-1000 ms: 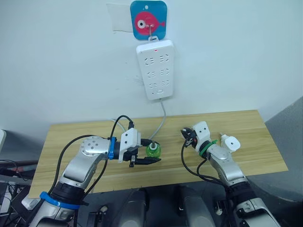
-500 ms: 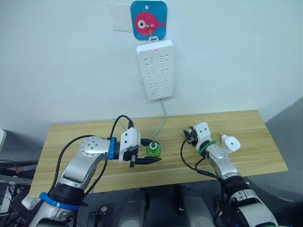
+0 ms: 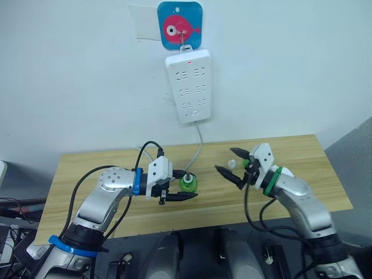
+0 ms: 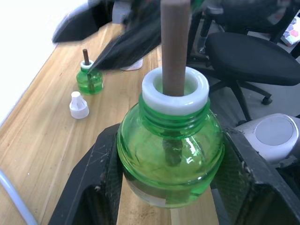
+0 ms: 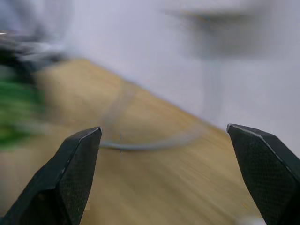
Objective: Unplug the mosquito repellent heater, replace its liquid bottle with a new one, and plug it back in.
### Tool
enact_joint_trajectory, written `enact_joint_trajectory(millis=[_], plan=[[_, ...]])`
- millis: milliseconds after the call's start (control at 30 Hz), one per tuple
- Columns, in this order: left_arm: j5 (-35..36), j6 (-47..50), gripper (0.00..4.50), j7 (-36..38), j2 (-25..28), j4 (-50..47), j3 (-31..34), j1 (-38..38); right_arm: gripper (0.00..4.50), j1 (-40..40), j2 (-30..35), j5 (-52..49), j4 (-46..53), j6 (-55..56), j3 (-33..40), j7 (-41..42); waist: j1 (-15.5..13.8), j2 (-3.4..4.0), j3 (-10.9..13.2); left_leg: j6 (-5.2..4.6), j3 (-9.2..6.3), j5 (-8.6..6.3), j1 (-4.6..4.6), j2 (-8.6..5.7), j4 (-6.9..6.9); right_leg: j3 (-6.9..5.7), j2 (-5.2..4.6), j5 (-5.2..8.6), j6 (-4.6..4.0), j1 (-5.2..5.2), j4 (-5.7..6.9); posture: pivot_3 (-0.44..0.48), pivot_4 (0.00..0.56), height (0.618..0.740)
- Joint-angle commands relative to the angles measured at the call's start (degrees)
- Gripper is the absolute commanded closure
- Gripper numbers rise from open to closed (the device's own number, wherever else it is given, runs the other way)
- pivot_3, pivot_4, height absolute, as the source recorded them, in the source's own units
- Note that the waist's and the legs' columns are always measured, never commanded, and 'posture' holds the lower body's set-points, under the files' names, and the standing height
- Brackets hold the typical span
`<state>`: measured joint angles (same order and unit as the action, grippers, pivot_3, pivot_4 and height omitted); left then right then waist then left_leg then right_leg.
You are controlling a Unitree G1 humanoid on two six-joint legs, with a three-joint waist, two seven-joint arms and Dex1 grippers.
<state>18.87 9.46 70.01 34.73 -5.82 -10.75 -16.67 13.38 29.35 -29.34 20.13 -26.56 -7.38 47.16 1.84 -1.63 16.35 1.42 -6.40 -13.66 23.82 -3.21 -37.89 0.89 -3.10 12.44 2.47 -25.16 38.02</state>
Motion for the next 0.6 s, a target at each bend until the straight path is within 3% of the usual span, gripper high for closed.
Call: enact_joint_trajectory(millis=[33,100,300,600], plan=[[0.35,-1.60,2.24,0.89,-0.07,-0.19,0.29,-0.85,0.94,2.07,1.49,-6.35,5.20,-6.49,-0.82,3.75,0.00,-0.01,0.00,0.00,0.00,0.00,0.00,0.00,0.00,0.00,0.00,0.00,0.00,0.00,0.00,-0.023,0.247,0.740],[0.53,-1.28,2.24,0.97,-0.18,-0.27,0.31,-1.03,1.64,2.96,2.45,-6.57,6.13,-8.14,-1.70,4.46,-0.02,-0.01,0.00,0.00,0.00,0.00,0.00,-0.01,0.00,-0.01,-0.01,0.00,0.00,0.01,0.00,-0.023,0.247,0.740],[0.67,-1.11,2.24,1.15,-0.16,-0.74,0.20,-0.95,1.64,4.81,1.25,-3.98,5.72,-8.55,-5.19,3.90,-0.08,-0.01,-0.01,0.00,0.01,0.00,0.02,-0.05,-0.02,0.00,-0.04,0.00,0.00,-0.01,-0.01,-0.010,0.241,0.740],[0.72,-0.70,2.24,1.02,-0.20,-1.96,-0.16,-0.51,1.64,8.23,-5.86,0.72,1.51,-7.21,-9.52,1.02,-0.08,-0.01,-0.01,0.03,0.01,0.01,0.02,-0.05,-0.02,0.01,-0.04,0.00,0.00,-0.04,0.00,-0.001,0.235,0.740]])
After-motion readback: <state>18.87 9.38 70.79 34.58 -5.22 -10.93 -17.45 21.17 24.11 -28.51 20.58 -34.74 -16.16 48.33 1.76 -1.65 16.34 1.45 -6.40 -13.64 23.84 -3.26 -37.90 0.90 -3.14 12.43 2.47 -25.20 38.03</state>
